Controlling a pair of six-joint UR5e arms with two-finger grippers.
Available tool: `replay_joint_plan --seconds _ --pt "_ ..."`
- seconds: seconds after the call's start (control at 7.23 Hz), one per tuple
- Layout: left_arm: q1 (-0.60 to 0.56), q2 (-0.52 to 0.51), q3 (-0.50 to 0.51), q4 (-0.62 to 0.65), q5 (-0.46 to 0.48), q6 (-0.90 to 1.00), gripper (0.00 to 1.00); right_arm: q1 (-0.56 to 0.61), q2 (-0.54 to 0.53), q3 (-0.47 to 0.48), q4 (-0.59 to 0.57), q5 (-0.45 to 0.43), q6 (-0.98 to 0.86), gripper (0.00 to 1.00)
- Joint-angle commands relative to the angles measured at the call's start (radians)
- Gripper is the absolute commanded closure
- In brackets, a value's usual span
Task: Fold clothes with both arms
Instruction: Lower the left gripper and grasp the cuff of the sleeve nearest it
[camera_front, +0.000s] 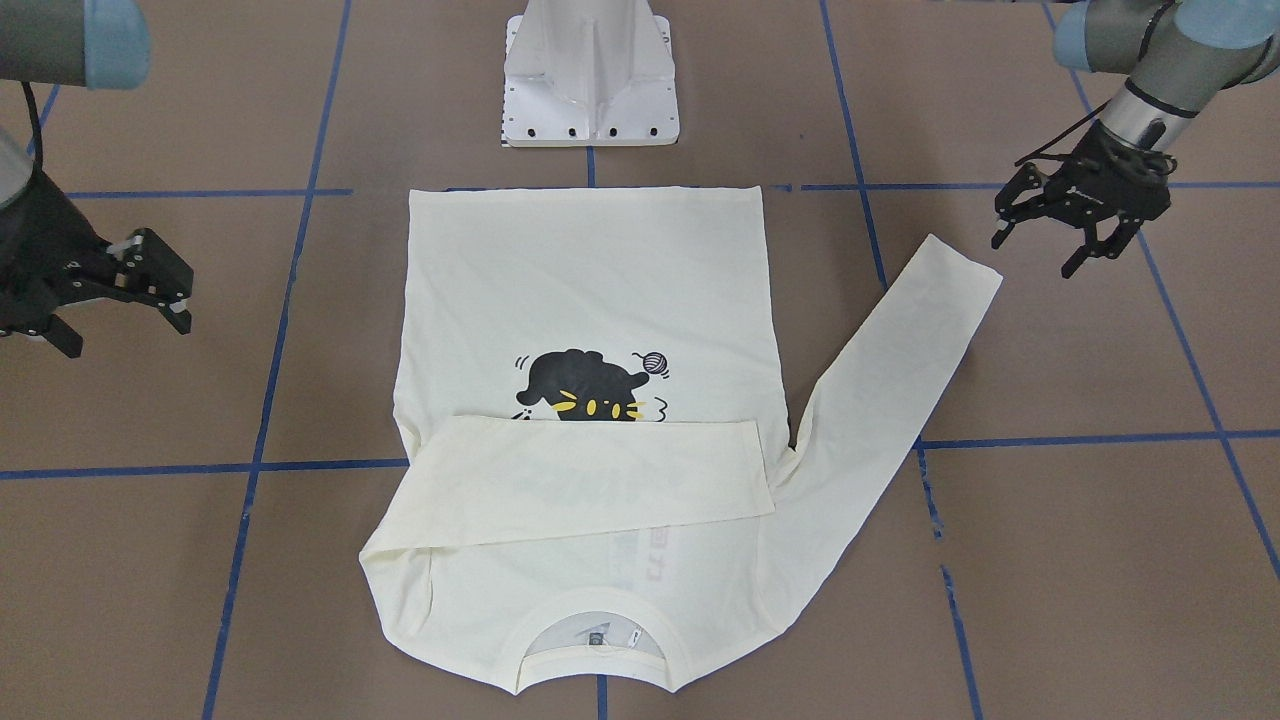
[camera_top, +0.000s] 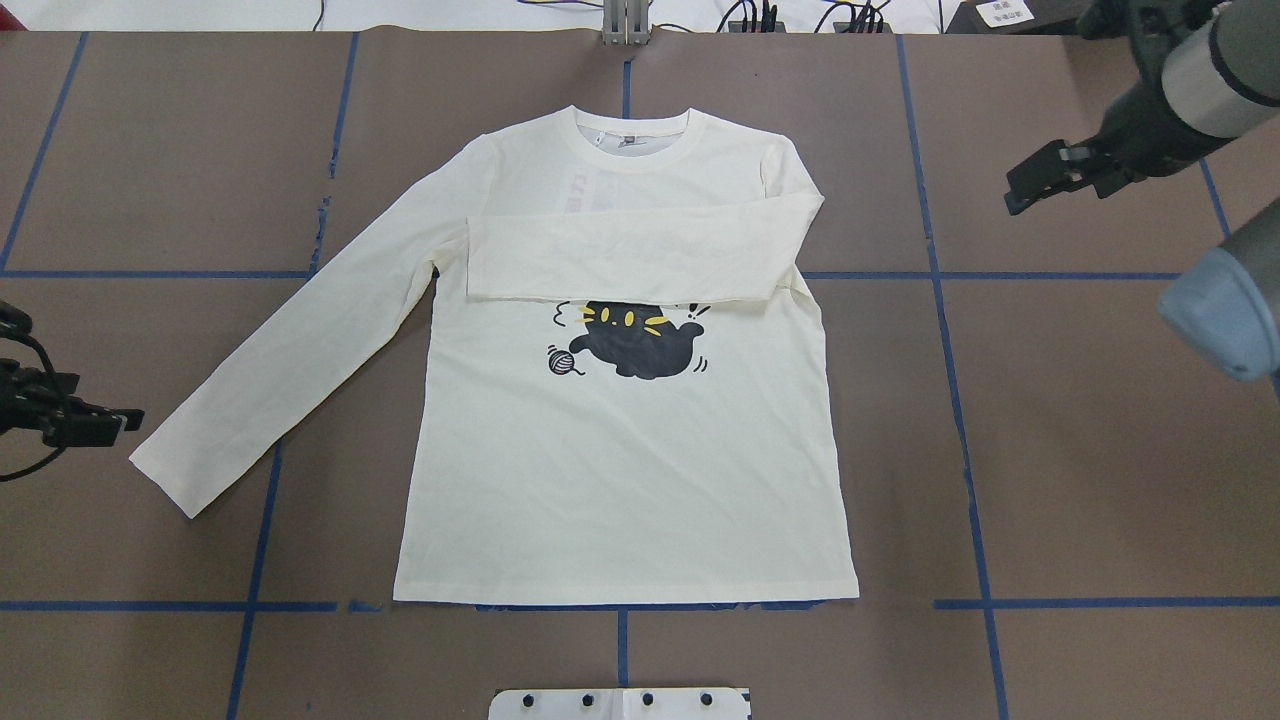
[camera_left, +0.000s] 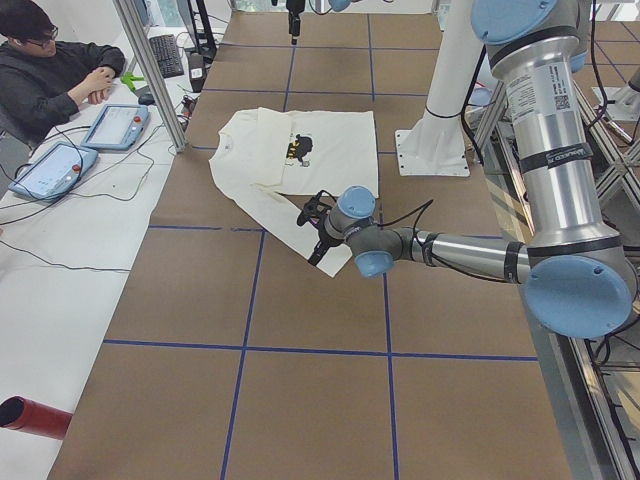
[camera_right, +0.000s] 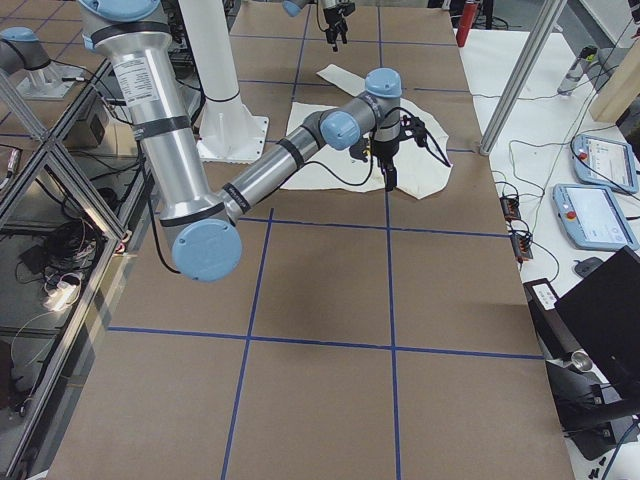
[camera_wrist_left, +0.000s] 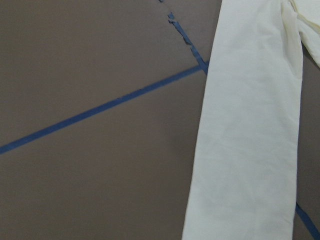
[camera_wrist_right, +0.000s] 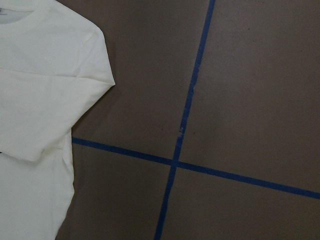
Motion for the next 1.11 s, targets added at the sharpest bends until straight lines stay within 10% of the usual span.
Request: replay_joint_plan --seconds 0.0,0.97 --pt "0.158 0.001 0.000 0.003 0.097 -0.073 0.05 0.049 -0.156 0.057 0.042 0.014 -0.018 0.00" --pt "0.287 0.028 0.002 0.009 0.197 -0.078 0.34 0.055 -0.189 0.056 0.068 0.011 -0.017 0.00"
